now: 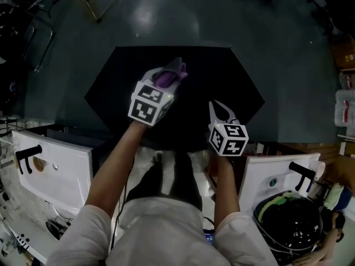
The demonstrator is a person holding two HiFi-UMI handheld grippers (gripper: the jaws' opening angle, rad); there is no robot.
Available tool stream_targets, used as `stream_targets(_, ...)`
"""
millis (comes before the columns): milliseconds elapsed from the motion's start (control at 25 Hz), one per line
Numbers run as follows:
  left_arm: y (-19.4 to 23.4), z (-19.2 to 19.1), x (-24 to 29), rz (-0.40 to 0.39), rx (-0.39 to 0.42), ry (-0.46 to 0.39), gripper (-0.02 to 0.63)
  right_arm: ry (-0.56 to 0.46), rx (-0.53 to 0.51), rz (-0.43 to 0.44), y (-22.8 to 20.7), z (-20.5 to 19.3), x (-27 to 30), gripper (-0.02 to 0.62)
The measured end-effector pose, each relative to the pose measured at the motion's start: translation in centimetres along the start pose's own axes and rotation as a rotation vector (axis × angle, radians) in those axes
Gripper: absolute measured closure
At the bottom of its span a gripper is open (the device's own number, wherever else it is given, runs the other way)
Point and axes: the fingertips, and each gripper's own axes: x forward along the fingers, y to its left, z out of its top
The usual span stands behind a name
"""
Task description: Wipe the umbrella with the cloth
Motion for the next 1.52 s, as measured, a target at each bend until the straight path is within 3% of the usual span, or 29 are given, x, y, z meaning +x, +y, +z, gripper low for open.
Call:
stream_targets(600, -4.3, -8.5, -5.9, -0.03, -0.018, 0.002, 0.472, 0.016, 0.027, -0.015, 3.9, -5.5, -2.8, 0.589)
stream_targets(1120, -10.5, -20.4, -6.8, -0.117, -0.078, 0.134, 0.472, 0.007, 0.057, -0.04, 6.0, -9.3, -7.2, 0.589)
stream_targets(1520, -14.1, -27.1, -5.3, -0.19, -0.038, 0.239, 0.472, 0.022, 0.076, -0.072, 6.0, -12.0, -8.6, 0.588)
